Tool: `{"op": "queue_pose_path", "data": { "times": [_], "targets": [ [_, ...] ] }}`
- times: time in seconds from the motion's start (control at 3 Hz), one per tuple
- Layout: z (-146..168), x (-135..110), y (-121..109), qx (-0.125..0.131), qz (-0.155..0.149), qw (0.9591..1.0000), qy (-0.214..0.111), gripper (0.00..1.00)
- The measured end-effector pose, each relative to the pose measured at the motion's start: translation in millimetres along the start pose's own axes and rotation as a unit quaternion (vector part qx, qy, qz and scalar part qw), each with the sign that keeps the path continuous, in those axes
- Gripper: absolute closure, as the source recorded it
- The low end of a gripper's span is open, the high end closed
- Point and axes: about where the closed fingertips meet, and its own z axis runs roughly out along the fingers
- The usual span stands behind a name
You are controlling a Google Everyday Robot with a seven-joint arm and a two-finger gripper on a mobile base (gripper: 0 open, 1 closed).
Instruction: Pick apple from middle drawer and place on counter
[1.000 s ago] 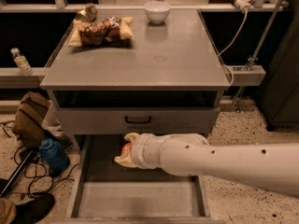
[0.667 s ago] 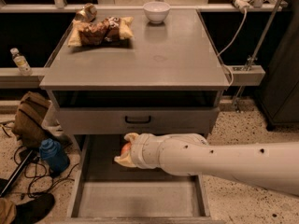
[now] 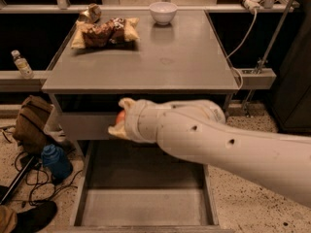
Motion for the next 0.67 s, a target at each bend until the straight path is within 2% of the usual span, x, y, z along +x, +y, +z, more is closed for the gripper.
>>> {"op": "queue_pose_path", "data": {
  "times": [0.33,0.67],
  "targets": [
    [-7.1,-17.9,-12.4,0.01,-0.007,0.9999,-0.007,1.0],
    [-7.1,-17.9,-12.4,0.01,-0.007,0.9999,-0.007,1.0]
  ]
}}
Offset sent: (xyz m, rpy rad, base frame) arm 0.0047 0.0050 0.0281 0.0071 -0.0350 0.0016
